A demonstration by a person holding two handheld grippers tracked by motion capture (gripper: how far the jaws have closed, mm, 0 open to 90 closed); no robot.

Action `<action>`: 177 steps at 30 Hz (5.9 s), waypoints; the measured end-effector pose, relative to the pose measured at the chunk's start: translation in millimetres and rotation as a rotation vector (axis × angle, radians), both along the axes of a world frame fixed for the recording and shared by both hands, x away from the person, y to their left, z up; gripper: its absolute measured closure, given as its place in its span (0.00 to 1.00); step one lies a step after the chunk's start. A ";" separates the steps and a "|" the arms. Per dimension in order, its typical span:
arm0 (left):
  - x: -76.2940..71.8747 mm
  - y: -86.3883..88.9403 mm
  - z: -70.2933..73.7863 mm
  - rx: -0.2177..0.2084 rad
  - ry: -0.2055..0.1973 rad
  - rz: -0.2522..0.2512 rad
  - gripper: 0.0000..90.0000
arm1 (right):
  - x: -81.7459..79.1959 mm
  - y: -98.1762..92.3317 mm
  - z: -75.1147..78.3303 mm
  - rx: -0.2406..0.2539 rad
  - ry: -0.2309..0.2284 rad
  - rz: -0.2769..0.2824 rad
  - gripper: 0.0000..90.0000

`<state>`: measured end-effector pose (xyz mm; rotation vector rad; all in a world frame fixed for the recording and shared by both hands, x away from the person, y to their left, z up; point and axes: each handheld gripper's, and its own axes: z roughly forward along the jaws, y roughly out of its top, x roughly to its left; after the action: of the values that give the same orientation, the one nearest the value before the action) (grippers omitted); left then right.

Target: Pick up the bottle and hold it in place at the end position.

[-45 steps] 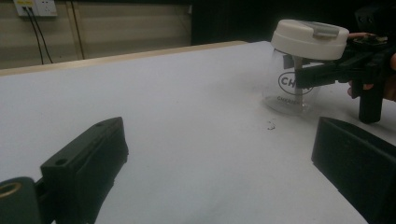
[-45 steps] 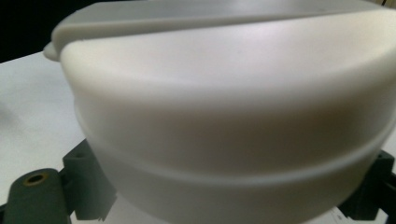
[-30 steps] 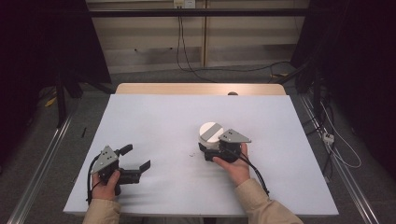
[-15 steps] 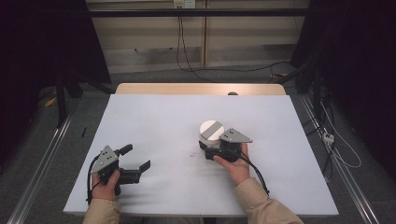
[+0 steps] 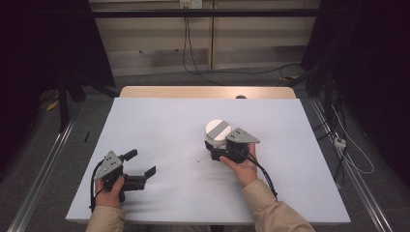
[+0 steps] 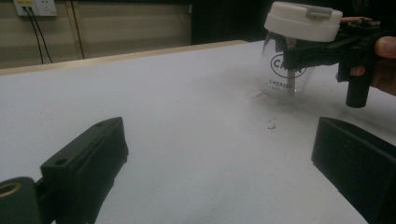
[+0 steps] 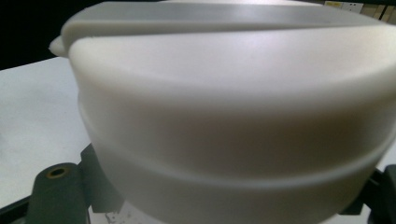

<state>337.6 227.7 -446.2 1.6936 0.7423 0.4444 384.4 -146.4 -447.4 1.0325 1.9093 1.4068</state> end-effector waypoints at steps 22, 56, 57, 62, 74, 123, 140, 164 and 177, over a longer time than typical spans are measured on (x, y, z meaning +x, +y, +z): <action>0.3 -0.9 -0.9 0.005 0.008 -0.007 0.04 | 21.6 5.5 3.7 0.008 0.017 0.004 0.21; 0.2 -0.4 -2.2 0.003 0.015 -0.008 0.04 | 41.7 15.7 -6.7 0.001 0.042 0.010 0.21; 0.2 -0.3 -2.3 0.003 0.014 -0.008 0.04 | 41.9 15.8 -7.0 -0.001 0.043 0.010 0.21; 0.3 -0.5 -2.7 0.002 0.017 -0.012 0.04 | 42.7 15.3 -8.4 -0.005 0.046 0.010 0.21; -0.1 -1.0 -2.8 0.003 0.018 -0.013 0.04 | 43.2 14.7 -10.4 -0.013 0.044 0.015 0.21; 21.0 -57.0 10.3 -0.017 0.051 -0.063 0.06 | 37.8 13.9 -14.8 -0.036 0.011 0.031 0.21; 36.7 -79.3 18.4 -0.018 0.046 -0.058 0.20 | 38.4 13.6 -14.8 -0.033 0.018 0.033 0.21; 55.7 -112.4 23.9 -0.011 0.054 -0.108 0.55 | 39.1 13.3 -14.9 -0.030 0.027 0.032 0.21; 61.6 -123.7 28.0 -0.012 0.076 -0.156 0.72 | 39.1 13.5 -15.0 -0.031 0.027 0.031 0.21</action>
<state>399.2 104.0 -418.2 1.7500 0.6601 0.2676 423.5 -132.9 -462.4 1.0162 1.9686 1.3822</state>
